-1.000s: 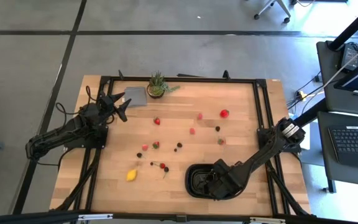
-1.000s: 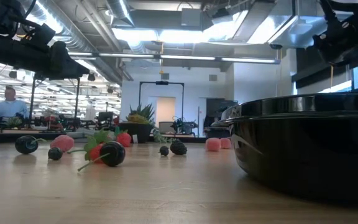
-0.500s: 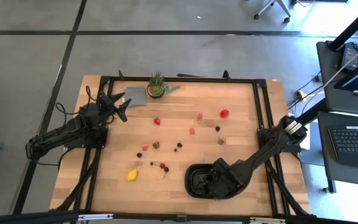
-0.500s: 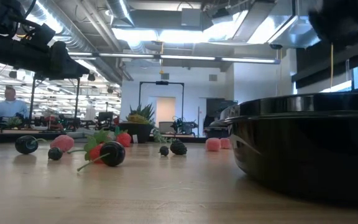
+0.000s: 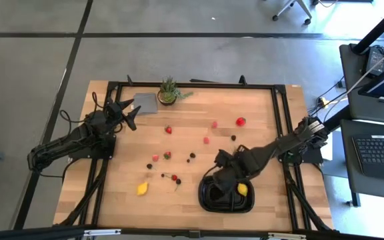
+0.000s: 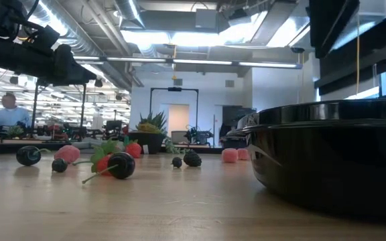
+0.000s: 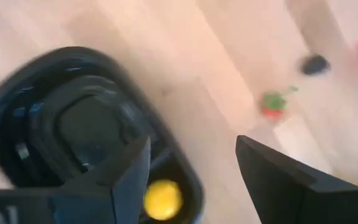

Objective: Pick and placing Produce into tupperware
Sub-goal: Put the red strawberry into the black bin

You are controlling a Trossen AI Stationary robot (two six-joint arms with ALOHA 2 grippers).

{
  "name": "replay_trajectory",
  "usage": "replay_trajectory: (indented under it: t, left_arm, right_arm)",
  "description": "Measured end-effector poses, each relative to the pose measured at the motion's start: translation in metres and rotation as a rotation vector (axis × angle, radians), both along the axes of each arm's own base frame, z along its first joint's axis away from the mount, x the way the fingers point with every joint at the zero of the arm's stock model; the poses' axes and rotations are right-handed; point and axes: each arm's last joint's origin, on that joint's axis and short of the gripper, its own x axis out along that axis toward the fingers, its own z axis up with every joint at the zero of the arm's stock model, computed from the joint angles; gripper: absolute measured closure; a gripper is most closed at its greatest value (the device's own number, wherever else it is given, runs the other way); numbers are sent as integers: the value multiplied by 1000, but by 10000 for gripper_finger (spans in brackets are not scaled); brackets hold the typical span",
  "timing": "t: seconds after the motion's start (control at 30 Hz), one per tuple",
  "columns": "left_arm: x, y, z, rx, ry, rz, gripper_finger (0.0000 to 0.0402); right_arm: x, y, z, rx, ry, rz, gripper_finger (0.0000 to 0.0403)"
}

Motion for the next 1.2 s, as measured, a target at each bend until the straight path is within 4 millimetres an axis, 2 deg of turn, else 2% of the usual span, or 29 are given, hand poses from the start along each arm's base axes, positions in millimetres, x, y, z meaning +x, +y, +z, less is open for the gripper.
replay_trajectory:
  t: [0.17, 0.3, 0.43, 0.53, 0.63, 0.77, 0.97, 1.2]
  left_arm:
    - [0, 0, 0, -8, -9, 0, 182]
    - [0, 0, 0, -36, -39, 2, 182]
    - [0, 0, 0, -39, -42, 2, 182]
    - [0, 0, 0, -39, -43, 2, 182]
    - [0, 0, 0, -40, -43, 2, 182]
    - [0, 0, 0, -40, -43, 2, 182]
    - [0, 0, 0, -40, -43, 2, 182]
    - [0, 0, 0, -40, -43, 2, 182]
  right_arm:
    - [4, -23, -9, 1, 46, -141, 162]
    - [6, -51, -24, -20, 127, -210, 162]
    - [4, -79, -46, -37, 214, -209, 162]
    - [-2, -92, -64, -6, 285, -210, 162]
    - [-10, -97, -81, 57, 347, -186, 162]
    - [-13, -97, -98, 78, 335, -159, 162]
    - [-11, -97, -113, 96, 265, -124, 162]
    - [-21, -107, -128, 93, 306, -124, 162]
